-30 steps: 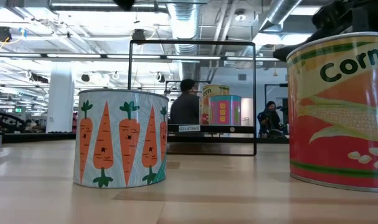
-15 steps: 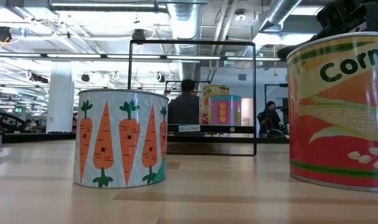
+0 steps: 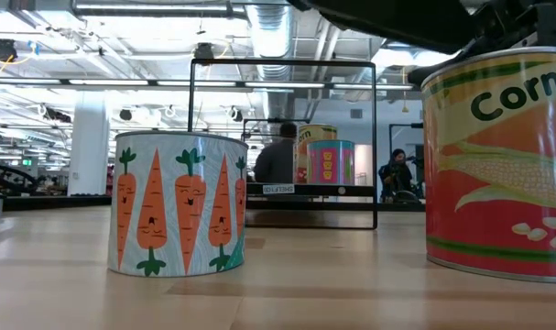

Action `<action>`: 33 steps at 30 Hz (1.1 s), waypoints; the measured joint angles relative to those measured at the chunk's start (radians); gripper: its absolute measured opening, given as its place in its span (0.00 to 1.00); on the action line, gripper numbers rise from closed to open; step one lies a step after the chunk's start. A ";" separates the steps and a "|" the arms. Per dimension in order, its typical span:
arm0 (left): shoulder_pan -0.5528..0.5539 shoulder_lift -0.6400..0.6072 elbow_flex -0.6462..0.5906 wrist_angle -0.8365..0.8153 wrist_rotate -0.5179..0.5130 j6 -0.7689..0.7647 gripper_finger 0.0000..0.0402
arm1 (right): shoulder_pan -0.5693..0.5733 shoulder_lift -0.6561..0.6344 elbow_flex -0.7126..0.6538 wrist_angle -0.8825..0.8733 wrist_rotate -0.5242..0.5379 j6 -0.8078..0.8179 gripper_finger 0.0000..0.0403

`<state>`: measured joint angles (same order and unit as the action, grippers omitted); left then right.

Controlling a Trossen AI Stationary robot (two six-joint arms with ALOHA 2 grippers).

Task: Pick and place cans onto a shelf
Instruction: Put the canned corn on the shelf

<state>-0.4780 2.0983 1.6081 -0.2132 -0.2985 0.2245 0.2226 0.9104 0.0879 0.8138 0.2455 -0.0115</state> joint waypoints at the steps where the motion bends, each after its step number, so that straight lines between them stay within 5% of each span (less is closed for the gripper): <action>1: 0.004 0.000 0.000 -0.001 0.014 0.000 0.27 | 0.000 0.000 0.000 0.001 0.000 -0.001 0.01; 8: 0.023 0.000 0.000 -0.006 0.104 0.034 0.27 | 0.000 0.000 0.000 0.006 0.000 -0.014 0.02; 25: 0.057 -0.001 -0.027 -0.013 0.138 0.108 0.26 | 0.000 0.000 0.000 0.010 -0.001 -0.023 0.02; 33: 0.065 -0.002 -0.027 -0.017 0.151 0.149 0.09 | -0.001 0.000 0.000 0.011 -0.001 -0.027 0.02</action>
<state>-0.4130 2.0960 1.5810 -0.2298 -0.1472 0.3732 0.2218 0.9104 0.0879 0.8246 0.2447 -0.0383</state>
